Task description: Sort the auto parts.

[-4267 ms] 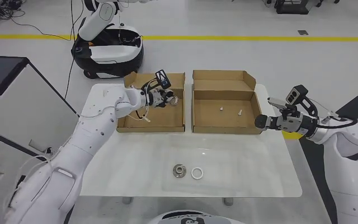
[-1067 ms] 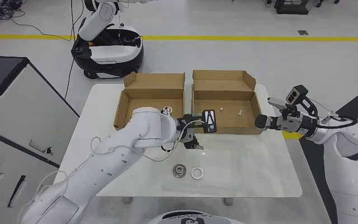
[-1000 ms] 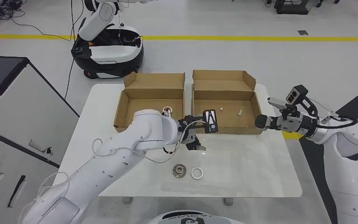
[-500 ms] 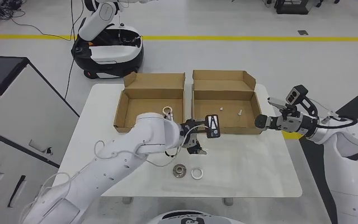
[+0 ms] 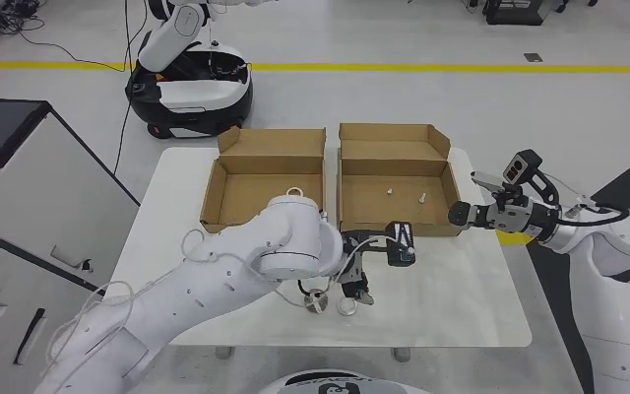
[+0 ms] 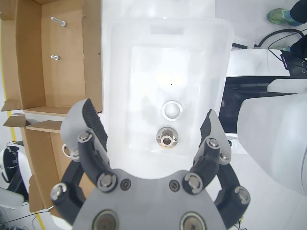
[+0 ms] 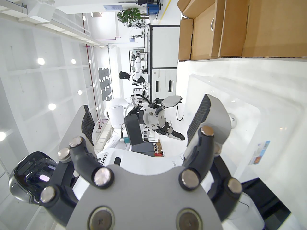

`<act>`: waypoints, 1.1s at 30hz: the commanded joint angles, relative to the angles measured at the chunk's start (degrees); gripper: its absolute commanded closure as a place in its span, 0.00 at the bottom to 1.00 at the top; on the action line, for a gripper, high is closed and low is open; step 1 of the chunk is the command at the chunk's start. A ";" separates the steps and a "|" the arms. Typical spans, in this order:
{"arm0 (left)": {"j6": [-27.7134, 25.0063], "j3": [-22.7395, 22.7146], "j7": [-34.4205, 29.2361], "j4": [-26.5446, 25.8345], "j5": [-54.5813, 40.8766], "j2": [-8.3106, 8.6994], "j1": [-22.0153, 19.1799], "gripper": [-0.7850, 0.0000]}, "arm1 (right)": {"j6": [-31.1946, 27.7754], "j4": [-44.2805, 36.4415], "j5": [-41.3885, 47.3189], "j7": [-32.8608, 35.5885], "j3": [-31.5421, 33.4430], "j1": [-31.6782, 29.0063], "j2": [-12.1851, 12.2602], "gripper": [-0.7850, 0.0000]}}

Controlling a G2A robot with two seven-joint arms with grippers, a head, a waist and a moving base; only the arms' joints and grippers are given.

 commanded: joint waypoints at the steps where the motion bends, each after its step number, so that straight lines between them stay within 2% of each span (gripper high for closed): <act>1: 0.25 1.81 0.61 1.08 -0.72 -0.73 -1.06 0.00 | 0.00 0.00 0.00 0.00 0.00 0.00 0.00 0.00; 6: 1.37 5.26 -0.64 3.70 -2.37 -2.29 -3.49 0.00 | 0.00 0.00 0.00 0.00 0.00 0.00 0.00 0.00; 10: 2.05 7.66 -1.43 6.02 -2.65 -3.34 -4.66 0.09 | 0.00 0.00 0.00 0.00 0.00 0.00 0.00 0.00; 11: 1.99 8.13 -1.31 6.59 -2.67 -3.56 -4.82 0.15 | 0.00 0.00 0.00 0.00 0.00 0.00 0.00 0.00; 18: 1.02 10.69 -0.98 10.24 -3.95 -4.62 -4.98 0.30 | 0.00 0.00 0.00 0.00 0.00 0.00 0.00 0.00; 22: 0.93 11.72 -1.26 12.68 -4.18 -4.90 -4.68 0.29 | 0.00 0.00 0.00 0.00 0.00 0.00 0.00 0.00; 27: 0.82 12.70 -1.41 15.02 -3.68 -5.10 -4.46 0.38 | 0.00 0.00 0.00 0.00 0.00 0.00 0.00 0.00; 33: 0.82 13.60 -1.41 16.77 -3.48 -5.17 -4.60 0.38 | 0.00 0.00 0.00 0.00 0.00 0.00 0.00 0.00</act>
